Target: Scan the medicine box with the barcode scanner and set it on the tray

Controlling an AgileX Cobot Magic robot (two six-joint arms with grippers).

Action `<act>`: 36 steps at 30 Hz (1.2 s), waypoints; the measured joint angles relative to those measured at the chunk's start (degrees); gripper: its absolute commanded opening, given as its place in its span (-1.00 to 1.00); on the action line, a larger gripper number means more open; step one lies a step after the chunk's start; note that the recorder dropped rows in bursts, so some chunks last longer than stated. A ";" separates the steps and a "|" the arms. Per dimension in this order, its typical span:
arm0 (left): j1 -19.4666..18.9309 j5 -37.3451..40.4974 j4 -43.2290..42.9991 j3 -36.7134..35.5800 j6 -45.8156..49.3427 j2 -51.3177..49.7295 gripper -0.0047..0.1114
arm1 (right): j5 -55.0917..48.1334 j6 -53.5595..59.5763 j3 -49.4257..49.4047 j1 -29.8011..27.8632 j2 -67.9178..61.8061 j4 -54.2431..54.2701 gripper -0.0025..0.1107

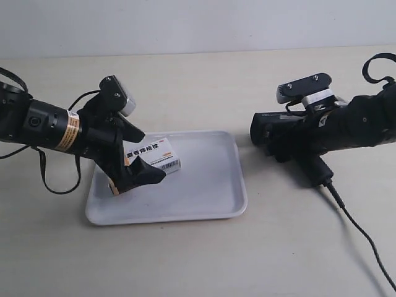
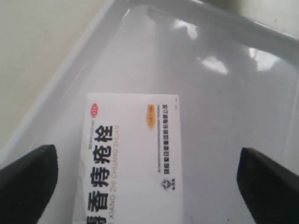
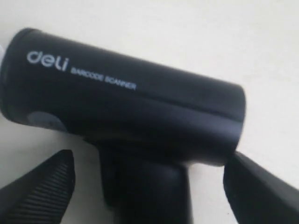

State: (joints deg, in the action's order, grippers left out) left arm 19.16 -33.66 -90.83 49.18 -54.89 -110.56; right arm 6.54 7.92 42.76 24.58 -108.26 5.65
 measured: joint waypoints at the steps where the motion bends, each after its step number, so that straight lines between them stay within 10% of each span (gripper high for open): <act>1: 0.00 0.00 -1.97 0.00 -1.58 1.79 0.89 | -1.07 -0.09 0.00 0.00 1.81 0.00 0.50; 5: 0.00 -0.13 -8.20 0.00 -12.28 11.28 0.48 | -9.34 -0.12 0.12 0.00 14.65 0.00 0.49; 11: 0.00 -1.51 -8.77 -3.21 -19.84 23.97 -0.90 | -16.10 -0.22 -0.67 0.00 33.63 0.00 -0.32; 15: 0.00 2.34 -9.16 -7.50 -24.25 33.20 -0.87 | -12.00 -0.22 -5.71 0.00 44.75 0.00 -0.95; 36: 0.00 34.23 9.52 -44.02 -27.90 93.39 -0.87 | -4.56 -0.95 -21.72 0.00 65.42 4.86 -0.95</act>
State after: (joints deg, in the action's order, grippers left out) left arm 19.16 0.57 -81.32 5.16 -82.78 -17.17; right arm 1.98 6.97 21.05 24.58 -42.84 10.51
